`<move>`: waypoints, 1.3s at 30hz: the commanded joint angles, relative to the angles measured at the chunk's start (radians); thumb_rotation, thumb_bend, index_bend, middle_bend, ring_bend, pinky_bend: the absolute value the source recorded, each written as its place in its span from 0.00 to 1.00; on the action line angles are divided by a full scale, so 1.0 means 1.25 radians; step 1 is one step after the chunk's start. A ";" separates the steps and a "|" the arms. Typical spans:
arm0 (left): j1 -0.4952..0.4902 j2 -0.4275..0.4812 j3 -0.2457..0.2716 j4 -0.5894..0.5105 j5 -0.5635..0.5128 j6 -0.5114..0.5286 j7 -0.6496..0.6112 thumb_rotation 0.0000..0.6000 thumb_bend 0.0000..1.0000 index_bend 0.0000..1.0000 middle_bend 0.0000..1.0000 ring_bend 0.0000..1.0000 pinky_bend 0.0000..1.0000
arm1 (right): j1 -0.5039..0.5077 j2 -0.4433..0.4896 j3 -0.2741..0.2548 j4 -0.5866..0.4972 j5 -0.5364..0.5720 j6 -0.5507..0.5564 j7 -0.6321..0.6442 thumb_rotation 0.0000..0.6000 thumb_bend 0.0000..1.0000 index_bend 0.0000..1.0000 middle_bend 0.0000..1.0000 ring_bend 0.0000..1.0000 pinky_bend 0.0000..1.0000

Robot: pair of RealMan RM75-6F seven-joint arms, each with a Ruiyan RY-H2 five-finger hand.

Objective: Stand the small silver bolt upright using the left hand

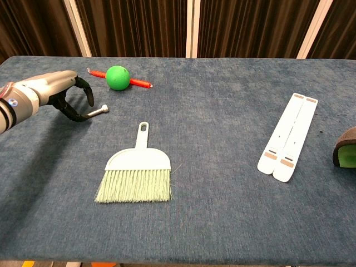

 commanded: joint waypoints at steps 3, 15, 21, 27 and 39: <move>-0.009 -0.016 -0.007 0.005 -0.031 0.015 0.024 1.00 0.30 0.46 0.17 0.03 0.00 | 0.000 0.000 0.000 0.000 0.000 -0.001 -0.001 1.00 0.16 0.08 0.07 0.00 0.00; -0.018 -0.060 -0.006 0.039 -0.055 0.048 0.048 1.00 0.31 0.48 0.17 0.03 0.00 | 0.000 0.000 -0.001 0.002 0.002 -0.004 0.004 1.00 0.16 0.08 0.07 0.00 0.00; -0.021 -0.066 -0.013 0.048 -0.076 0.038 0.054 1.00 0.32 0.51 0.18 0.03 0.00 | 0.002 -0.002 -0.001 0.008 0.003 -0.009 0.008 1.00 0.16 0.08 0.07 0.00 0.00; -0.026 -0.073 -0.017 0.057 -0.088 0.031 0.056 1.00 0.34 0.52 0.18 0.03 0.00 | 0.002 -0.002 0.000 0.010 0.005 -0.010 0.011 1.00 0.16 0.08 0.07 0.00 0.00; -0.021 -0.071 -0.034 0.054 -0.089 0.028 0.020 1.00 0.45 0.57 0.21 0.03 0.00 | 0.000 -0.001 0.000 0.009 0.008 -0.010 0.011 1.00 0.16 0.08 0.07 0.00 0.00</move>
